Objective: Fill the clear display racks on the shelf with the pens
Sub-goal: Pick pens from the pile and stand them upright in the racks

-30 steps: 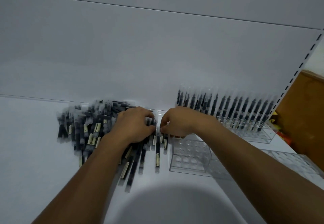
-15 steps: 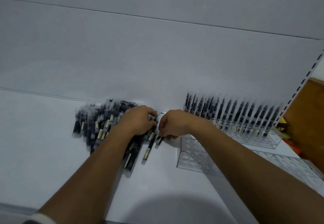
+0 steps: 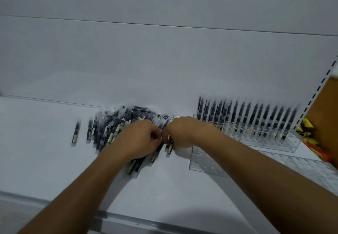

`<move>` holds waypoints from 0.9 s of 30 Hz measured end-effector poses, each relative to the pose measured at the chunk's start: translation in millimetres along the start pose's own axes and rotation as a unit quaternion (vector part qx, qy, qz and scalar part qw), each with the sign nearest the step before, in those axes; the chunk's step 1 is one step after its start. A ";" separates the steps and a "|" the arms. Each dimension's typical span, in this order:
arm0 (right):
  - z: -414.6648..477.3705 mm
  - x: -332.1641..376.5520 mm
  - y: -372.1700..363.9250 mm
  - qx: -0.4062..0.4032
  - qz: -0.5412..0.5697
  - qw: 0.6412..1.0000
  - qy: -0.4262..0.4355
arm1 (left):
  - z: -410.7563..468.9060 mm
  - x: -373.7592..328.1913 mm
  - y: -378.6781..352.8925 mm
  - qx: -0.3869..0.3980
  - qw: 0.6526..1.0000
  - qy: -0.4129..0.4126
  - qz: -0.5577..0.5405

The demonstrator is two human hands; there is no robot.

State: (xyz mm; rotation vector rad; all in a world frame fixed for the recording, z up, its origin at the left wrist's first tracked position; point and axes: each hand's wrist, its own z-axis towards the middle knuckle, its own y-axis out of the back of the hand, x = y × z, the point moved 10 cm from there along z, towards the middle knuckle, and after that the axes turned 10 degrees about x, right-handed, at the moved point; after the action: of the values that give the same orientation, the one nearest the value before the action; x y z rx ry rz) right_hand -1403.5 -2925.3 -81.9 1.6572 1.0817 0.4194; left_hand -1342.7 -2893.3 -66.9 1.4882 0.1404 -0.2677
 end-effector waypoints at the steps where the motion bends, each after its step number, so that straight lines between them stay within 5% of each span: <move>1: 0.5 3.6 0.4 -0.007 -0.030 0.999 0.009 | -3.6 -1.5 -2.1 0.005 1.000 -0.001 0.002; 10: -0.5 16.2 0.1 0.007 -0.142 0.987 0.074 | -12.8 1.6 -4.5 0.006 0.999 0.005 -0.031; 16: -8.5 9.2 10.3 -0.039 -0.103 0.991 0.080 | -13.8 0.5 -2.2 -0.020 0.999 -0.002 -0.025; 22: -33.5 -47.5 42.7 -0.169 0.087 0.982 0.021 | -8.5 -21.5 -7.9 -0.037 0.995 0.010 0.091; 27: -62.5 -88.5 30.2 -0.235 0.341 0.910 0.007 | 9.1 -34.9 -19.5 0.029 0.977 0.067 0.202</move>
State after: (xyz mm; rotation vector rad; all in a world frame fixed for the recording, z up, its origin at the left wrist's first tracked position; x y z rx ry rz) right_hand -1482.1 -2962.2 -10.4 1.5416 0.3227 1.0546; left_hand -1382.1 -2900.3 -76.0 1.5561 -0.0639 0.1591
